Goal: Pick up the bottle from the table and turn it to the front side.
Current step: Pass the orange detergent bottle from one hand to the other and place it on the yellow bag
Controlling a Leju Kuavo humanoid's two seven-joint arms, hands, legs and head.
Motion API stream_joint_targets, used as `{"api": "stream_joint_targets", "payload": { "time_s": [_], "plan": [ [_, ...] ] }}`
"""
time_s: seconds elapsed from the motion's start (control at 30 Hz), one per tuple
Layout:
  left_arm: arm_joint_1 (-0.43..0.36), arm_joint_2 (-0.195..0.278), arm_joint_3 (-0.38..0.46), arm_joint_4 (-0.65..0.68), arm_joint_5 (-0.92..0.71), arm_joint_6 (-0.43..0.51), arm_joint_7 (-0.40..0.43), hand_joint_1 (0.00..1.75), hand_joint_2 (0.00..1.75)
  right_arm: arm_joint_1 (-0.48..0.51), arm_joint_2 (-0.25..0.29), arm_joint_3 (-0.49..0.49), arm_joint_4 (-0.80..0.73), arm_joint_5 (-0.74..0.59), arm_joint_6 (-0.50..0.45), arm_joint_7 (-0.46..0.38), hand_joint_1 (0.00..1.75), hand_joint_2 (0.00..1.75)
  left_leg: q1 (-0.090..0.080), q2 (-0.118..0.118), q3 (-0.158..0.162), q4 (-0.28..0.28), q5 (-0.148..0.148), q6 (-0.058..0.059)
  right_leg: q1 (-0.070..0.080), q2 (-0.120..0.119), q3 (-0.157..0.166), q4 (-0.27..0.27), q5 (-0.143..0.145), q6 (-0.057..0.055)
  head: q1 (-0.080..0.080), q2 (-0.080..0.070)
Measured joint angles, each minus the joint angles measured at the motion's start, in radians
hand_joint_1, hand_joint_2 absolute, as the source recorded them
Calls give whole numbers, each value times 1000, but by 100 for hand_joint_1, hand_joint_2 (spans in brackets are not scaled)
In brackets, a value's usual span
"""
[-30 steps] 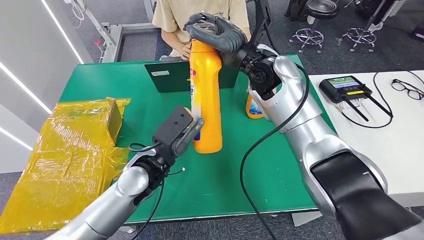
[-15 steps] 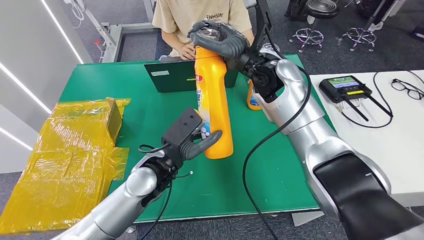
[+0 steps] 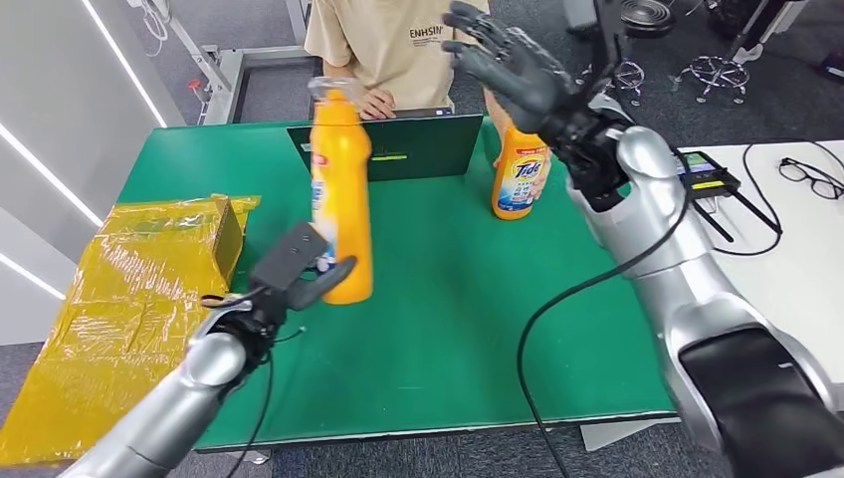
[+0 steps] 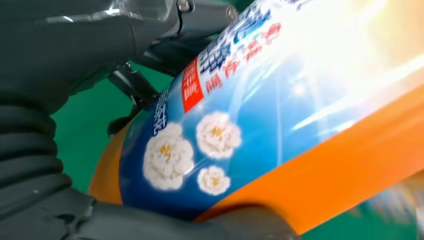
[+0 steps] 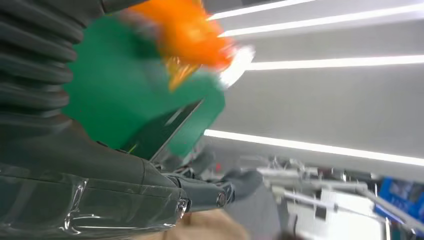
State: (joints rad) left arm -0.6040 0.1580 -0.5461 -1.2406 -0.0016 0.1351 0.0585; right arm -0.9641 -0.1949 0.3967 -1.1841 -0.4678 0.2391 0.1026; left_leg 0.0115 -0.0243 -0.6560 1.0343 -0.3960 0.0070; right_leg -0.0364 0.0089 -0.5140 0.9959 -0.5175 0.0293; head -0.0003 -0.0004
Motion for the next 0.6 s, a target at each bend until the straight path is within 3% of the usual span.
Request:
{"api": "stream_joint_targets", "payload": {
  "time_s": [0.13, 0.27, 0.37, 0.47, 0.57, 0.6],
  "plan": [
    [83, 120, 159, -17, -35, 0, -9, 175, 175, 172, -142, -72, -124, 64, 12, -77, 0, 0, 0, -1, 0, 0, -1, 0, 0, -1, 1, -2, -1, 0, 0, 0],
    [212, 224, 324, -45, -53, -8, -15, 175, 175, 449, -260, -207, -290, 133, 18, -150, 0, 0, 0, -1, 0, 0, -5, 0, 0, -1, 1, -3, -3, 0, 0, 0],
    [305, 276, 431, -67, -66, -16, -11, 175, 175, 671, -303, -323, -415, 183, 12, -182, 0, 0, 0, -1, 0, -1, -7, -1, 0, -1, 1, -3, -6, -1, 0, 0],
    [383, 313, 517, -86, -78, -21, 20, 171, 175, 869, -312, -426, -525, 223, 2, -203, 0, 0, 0, -2, 0, -1, -9, -2, 1, -2, 1, -3, -9, -2, 0, 0],
    [429, 341, 566, -89, -87, -50, 48, 55, 175, 995, -312, -493, -591, 238, -13, -210, 0, 0, 0, -1, 0, -1, -10, -3, 1, -1, 0, -3, -9, -2, 0, 0],
    [435, 347, 572, -87, -93, -64, 55, 14, 131, 1024, -311, -508, -607, 240, -20, -209, 0, 0, 0, -1, 0, -1, -10, -3, 1, -2, -1, -3, -9, -2, 0, 0]
  ]
}}
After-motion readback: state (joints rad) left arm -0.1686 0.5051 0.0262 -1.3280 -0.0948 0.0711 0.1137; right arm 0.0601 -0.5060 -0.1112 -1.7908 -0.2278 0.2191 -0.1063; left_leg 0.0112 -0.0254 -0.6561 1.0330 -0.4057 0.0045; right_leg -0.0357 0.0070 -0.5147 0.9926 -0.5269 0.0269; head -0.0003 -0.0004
